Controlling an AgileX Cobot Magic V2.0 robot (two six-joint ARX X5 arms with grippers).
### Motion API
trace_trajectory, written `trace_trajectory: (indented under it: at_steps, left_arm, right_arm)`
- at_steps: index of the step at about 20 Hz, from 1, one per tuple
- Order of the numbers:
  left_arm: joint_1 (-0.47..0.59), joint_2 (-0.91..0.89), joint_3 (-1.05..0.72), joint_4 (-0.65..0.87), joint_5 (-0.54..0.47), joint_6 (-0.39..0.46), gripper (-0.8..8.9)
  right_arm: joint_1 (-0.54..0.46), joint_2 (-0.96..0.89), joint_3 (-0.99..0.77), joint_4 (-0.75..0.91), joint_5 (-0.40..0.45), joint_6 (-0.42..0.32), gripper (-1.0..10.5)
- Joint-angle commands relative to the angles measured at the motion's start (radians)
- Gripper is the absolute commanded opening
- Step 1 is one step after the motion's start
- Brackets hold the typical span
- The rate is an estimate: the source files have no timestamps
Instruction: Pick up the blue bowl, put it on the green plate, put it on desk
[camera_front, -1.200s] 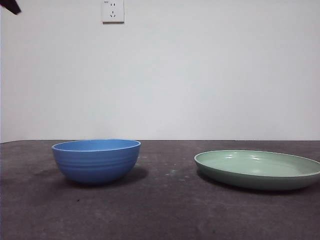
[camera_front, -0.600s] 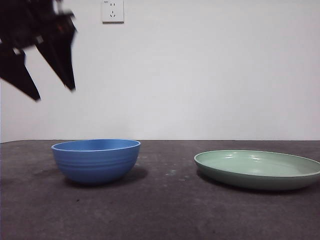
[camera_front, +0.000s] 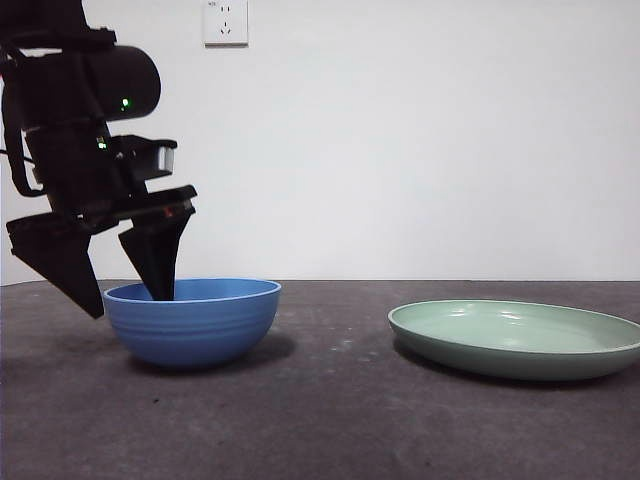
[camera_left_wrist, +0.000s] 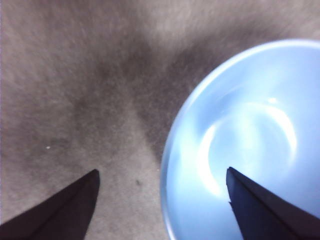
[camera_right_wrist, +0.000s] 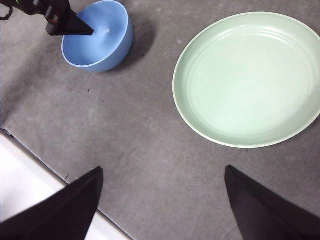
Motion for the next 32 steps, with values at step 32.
trace_trajectory:
  at_steps: [32]
  left_arm:
    - [-0.329,0.126,0.526,-0.034,0.011,-0.127,0.1]
  right_arm:
    - [0.002,-0.011,0.019,0.013,0.001,0.035,3.9]
